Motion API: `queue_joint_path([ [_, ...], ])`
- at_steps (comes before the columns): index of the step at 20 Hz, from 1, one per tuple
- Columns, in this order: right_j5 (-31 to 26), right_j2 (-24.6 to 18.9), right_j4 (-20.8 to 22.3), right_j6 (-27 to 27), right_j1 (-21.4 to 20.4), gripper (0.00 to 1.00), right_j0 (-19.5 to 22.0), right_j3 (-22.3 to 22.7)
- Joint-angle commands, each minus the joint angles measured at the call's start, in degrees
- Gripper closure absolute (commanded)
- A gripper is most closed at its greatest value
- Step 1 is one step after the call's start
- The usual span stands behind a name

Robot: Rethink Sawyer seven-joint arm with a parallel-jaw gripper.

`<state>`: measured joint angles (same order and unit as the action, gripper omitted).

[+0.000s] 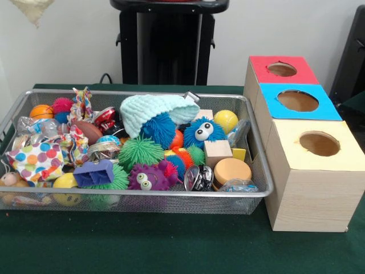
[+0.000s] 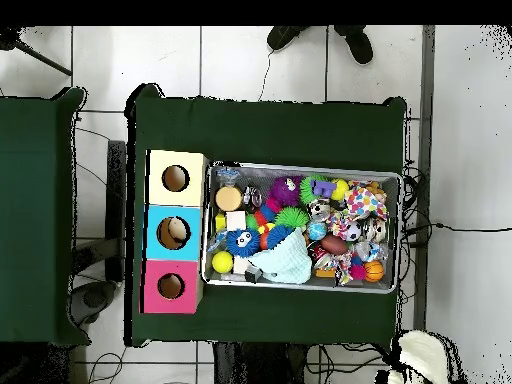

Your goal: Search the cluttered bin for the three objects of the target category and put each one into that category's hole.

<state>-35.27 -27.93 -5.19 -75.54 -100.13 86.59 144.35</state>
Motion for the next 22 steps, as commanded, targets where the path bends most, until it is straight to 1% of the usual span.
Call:
queue_joint_path([
  [1, -4.6, 9.5, 1.3, 21.7, 0.4, 1.0, -0.4, 1.7],
  [3, -4.4, 11.0, 0.6, 23.4, 0.0, 1.0, -1.0, 1.9],
  [5, -4.2, 11.4, 0.7, 23.6, 0.2, 1.0, -1.4, 1.6],
  [8, -6.1, 10.8, 2.2, 21.1, 1.3, 1.0, -1.8, -0.1],
  [9, -7.2, 10.3, 3.0, 19.7, 1.4, 1.0, -2.0, -0.9],
  [12, -9.3, 10.5, 4.2, 18.0, 1.1, 1.0, -2.8, -2.3],
  [18, -7.7, 11.4, 3.9, 17.8, 2.6, 1.0, -4.5, -2.7],
  [22, -8.0, 11.9, 3.7, 18.5, 3.4, 1.0, -5.1, -3.6],
])
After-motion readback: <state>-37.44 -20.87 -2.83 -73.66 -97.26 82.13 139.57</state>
